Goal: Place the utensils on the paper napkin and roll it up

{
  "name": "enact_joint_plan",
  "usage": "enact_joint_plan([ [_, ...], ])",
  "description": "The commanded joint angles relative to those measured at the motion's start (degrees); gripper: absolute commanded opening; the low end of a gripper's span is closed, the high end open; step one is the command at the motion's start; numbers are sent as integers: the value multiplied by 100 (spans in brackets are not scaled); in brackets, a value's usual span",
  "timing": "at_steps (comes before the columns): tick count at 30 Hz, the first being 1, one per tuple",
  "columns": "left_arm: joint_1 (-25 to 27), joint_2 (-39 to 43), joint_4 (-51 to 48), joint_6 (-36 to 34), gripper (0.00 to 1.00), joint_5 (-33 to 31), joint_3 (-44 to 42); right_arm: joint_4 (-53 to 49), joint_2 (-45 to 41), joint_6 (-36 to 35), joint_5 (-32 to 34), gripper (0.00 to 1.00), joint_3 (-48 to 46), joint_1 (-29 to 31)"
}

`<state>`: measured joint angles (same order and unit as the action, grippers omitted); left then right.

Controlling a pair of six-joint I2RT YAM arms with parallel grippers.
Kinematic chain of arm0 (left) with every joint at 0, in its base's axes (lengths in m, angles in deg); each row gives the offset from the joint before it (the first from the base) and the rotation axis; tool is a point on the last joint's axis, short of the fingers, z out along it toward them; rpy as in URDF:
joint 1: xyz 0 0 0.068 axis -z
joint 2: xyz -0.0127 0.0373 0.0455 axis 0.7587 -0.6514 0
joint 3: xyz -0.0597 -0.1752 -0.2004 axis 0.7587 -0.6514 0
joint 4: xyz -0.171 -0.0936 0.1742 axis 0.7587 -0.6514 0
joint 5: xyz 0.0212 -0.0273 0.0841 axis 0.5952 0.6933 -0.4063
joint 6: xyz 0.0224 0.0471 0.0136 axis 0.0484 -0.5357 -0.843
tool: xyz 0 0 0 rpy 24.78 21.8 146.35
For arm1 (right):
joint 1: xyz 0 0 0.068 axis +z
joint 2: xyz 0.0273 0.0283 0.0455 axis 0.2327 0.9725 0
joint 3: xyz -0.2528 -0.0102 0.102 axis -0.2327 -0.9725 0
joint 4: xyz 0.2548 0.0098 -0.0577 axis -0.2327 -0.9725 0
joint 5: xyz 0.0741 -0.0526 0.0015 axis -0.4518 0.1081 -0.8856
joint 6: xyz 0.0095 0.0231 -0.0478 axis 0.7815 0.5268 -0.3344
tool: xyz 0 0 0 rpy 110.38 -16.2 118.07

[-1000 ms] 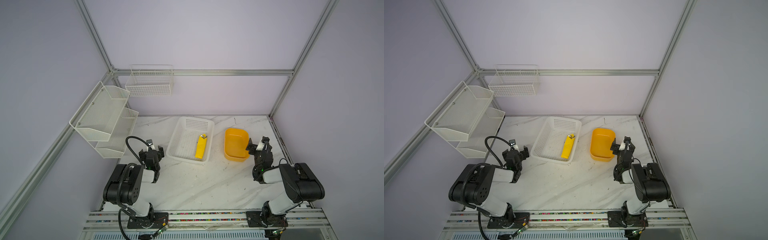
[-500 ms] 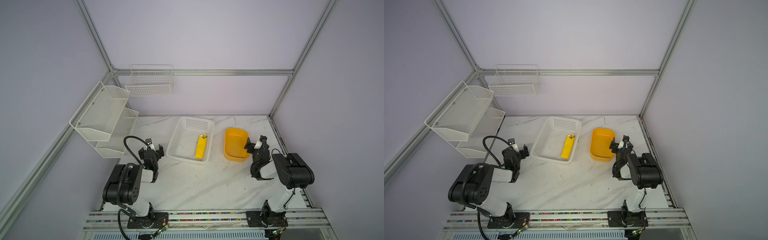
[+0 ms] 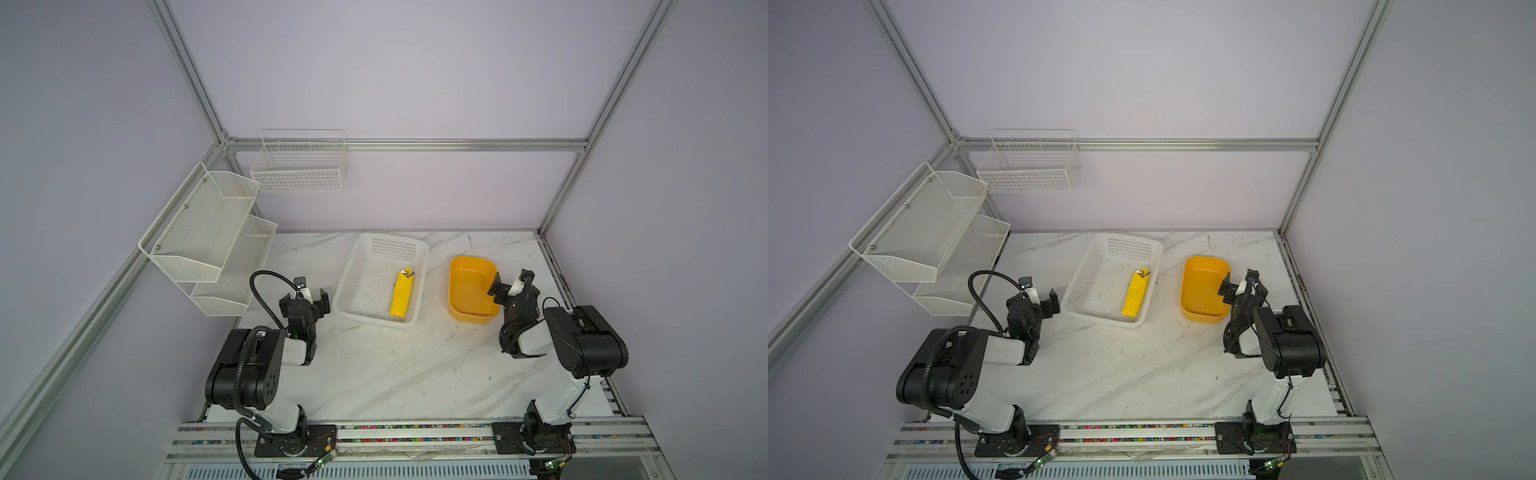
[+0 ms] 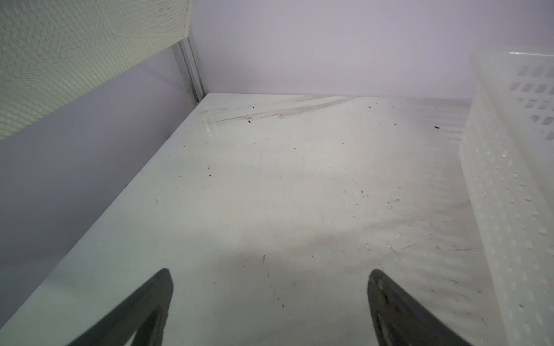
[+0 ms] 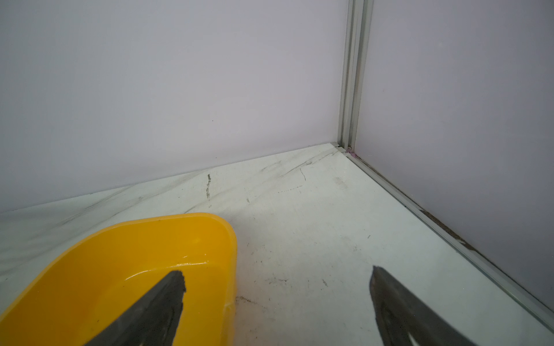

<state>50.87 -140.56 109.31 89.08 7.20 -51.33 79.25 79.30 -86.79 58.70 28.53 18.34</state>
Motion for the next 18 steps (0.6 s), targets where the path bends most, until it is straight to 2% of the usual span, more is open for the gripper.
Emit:
enact_joint_plan([
  [1, -29, 105, 190, -174, 100, 226, -37, 89, -18, -65, 139, 97, 81, 38],
  [18, -29, 110, 192, -172, 100, 230, -31, 61, -9, -88, 178, 97, 103, 56],
])
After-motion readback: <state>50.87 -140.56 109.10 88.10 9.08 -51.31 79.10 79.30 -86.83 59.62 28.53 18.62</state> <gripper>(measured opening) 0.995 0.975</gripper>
